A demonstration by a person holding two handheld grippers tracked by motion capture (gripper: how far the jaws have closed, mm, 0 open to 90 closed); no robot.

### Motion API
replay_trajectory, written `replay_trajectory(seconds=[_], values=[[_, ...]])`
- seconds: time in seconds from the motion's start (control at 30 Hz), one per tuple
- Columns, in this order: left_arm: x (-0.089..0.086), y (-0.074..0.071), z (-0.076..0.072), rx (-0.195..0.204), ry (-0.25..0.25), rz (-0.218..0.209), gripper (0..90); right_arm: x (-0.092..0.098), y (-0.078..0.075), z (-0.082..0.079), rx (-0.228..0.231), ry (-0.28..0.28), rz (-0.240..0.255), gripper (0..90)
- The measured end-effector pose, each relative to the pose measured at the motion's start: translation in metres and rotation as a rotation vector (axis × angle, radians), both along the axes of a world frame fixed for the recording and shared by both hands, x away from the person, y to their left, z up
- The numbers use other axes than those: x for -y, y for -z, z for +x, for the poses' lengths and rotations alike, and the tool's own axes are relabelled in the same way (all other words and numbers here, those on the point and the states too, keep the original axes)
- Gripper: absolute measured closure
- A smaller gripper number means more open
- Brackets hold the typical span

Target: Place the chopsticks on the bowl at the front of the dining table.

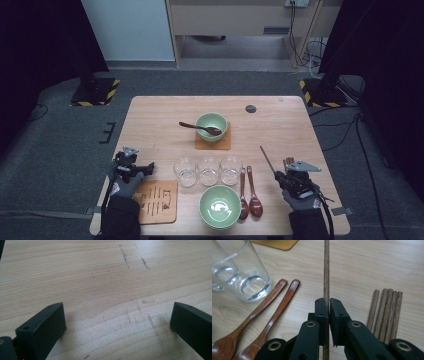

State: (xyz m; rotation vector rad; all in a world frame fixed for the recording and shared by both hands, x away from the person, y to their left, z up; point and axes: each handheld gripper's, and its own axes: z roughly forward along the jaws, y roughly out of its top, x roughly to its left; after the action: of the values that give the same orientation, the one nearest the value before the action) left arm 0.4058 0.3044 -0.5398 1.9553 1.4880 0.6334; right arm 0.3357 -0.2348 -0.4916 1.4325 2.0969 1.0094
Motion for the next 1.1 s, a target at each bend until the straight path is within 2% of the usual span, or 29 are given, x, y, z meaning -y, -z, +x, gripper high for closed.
replay_trajectory(seconds=[0.53,0.8,1.1], values=[[0.0,0.0,0.0,0.0,0.0,0.0,0.0,-0.008,-0.045,0.021,0.112,0.018,0.071,85.2],[0.0,0.0,0.0,0.0,0.0,0.0,0.0,-0.019,-0.067,0.035,0.161,0.013,0.075,85.2],[0.0,0.0,0.0,0.001,0.0,-0.001,0.0,-0.028,-0.086,0.048,0.19,0.008,0.074,85.3]])
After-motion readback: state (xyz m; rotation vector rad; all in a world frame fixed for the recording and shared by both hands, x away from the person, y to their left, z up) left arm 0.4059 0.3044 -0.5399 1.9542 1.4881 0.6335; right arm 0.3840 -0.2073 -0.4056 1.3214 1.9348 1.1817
